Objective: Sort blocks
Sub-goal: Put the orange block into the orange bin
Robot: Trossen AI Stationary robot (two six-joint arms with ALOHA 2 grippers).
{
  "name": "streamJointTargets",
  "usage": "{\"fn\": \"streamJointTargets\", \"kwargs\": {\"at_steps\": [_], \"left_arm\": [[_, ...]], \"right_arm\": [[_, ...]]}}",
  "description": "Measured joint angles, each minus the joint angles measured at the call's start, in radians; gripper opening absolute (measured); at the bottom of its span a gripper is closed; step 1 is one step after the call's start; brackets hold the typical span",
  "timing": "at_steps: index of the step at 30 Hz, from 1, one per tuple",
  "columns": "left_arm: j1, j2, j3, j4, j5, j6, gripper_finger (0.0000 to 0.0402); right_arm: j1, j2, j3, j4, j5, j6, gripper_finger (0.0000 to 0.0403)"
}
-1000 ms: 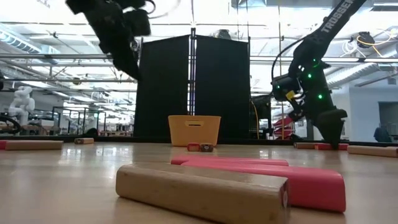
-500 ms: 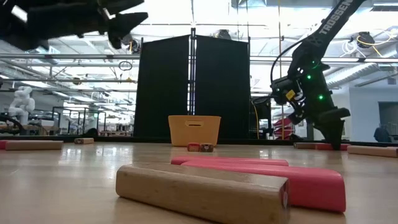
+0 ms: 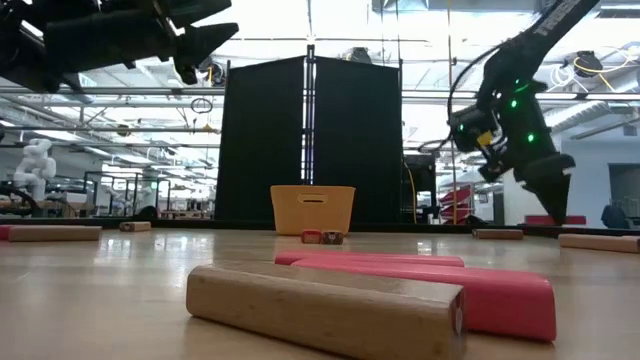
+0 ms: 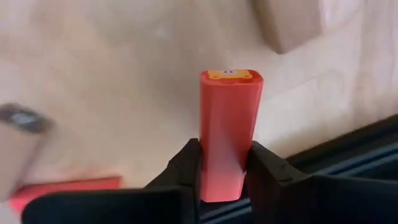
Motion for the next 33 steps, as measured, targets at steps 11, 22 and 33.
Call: {"fn": "streamJointTargets", "kwargs": {"at_steps": [11, 22, 33], "left_arm": [[0.000, 0.000, 0.000, -0.031, 0.003, 0.056, 0.0207], [0.034, 0.000, 0.001, -0.028, 0.001, 0.134, 0.0207], [0.094, -0.001, 0.001, -0.102, -0.003, 0.151, 0.0207]], "right_arm": [[0.177, -0.102, 0.109, -0.006, -0.209, 0.226, 0.0056], [0.552, -0.103, 0.226, 0.005, -0.380, 0.602, 0.0055], [1.054, -0.103, 0.227, 0.037, -0.480, 1.238, 0.0056]]}}
